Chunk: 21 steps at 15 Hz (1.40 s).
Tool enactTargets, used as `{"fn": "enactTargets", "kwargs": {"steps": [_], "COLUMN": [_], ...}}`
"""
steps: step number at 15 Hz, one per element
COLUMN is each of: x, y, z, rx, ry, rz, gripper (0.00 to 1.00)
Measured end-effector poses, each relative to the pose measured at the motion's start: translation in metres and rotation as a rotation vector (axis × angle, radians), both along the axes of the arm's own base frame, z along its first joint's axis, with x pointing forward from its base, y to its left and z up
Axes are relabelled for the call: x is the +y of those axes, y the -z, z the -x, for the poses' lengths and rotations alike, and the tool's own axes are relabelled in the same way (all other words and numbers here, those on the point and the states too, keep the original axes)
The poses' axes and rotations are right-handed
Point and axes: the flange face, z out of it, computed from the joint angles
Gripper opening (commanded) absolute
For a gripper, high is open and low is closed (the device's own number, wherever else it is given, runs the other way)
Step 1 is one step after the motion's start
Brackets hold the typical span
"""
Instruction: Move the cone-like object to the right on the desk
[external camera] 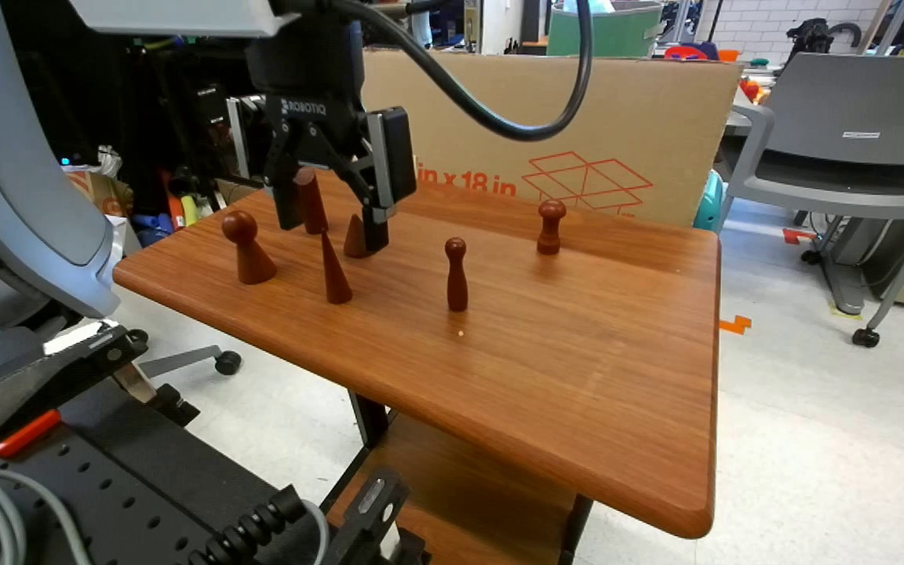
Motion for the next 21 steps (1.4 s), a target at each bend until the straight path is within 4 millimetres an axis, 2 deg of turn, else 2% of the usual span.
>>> {"fn": "enactTargets", "kwargs": {"steps": [6, 9, 10, 13, 15, 18, 21], "x": [0.010, 0.015, 0.016, 0.015, 0.006, -0.025, -0.071], "y": [0.033, 0.043, 0.043, 0.042, 0.040, 0.020, -0.020], "z": [-0.012, -0.014, -0.015, -0.016, -0.016, -0.019, -0.022], "rx": [0.036, 0.048, 0.046, 0.046, 0.057, 0.052, 0.011], "ry": [-0.048, -0.060, -0.061, -0.053, -0.032, 0.037, 0.138], "rz": [0.029, 0.033, 0.034, 0.032, 0.026, -0.015, -0.083], "gripper": [0.18, 0.01, 0.06, 0.06, 0.06, 0.06, 0.06]}}
